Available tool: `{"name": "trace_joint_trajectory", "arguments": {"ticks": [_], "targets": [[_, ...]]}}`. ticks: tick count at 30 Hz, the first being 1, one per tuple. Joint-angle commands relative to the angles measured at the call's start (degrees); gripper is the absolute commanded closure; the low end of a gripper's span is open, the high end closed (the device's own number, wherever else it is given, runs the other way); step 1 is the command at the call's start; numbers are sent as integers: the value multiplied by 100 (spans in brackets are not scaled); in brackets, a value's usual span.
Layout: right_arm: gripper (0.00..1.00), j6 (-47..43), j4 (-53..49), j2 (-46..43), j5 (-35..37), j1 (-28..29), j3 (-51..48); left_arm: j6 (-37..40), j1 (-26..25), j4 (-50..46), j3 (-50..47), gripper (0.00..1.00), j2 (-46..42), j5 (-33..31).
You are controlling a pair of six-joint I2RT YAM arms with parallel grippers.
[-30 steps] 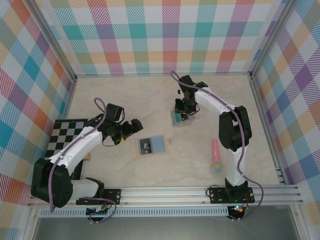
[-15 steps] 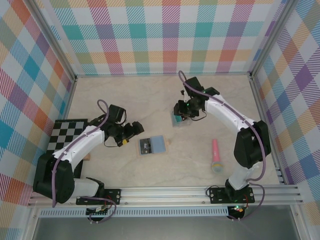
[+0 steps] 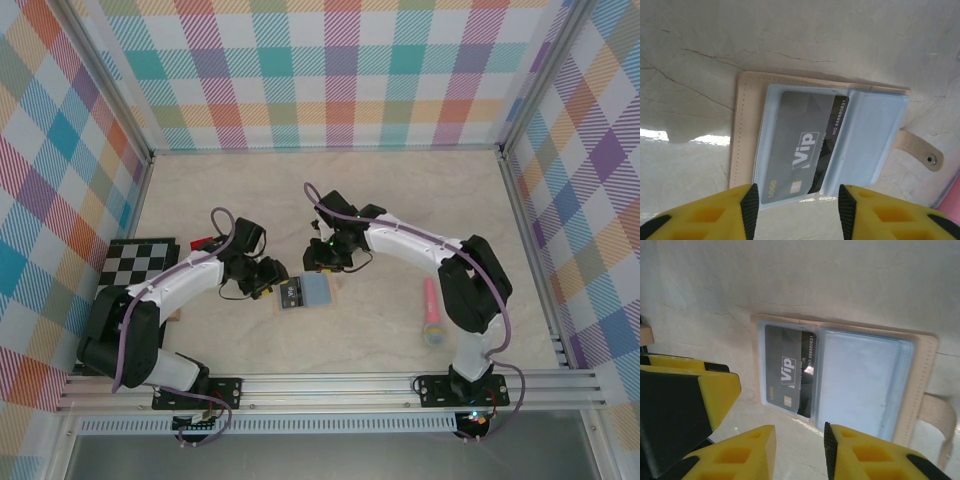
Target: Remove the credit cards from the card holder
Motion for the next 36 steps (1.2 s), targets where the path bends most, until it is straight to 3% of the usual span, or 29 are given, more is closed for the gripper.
{"name": "trace_joint_trajectory", "arguments": {"ticks": [1, 12, 36], "targets": [[71, 281, 496, 228, -614, 15, -75, -90, -127, 280, -73, 58, 130, 29], [77, 341, 616, 895, -680, 89, 64, -55, -161, 355, -88, 74, 462, -138], [83, 120, 360, 1474, -892, 132, 404, -194, -163, 368, -264, 81, 938, -245]]}}
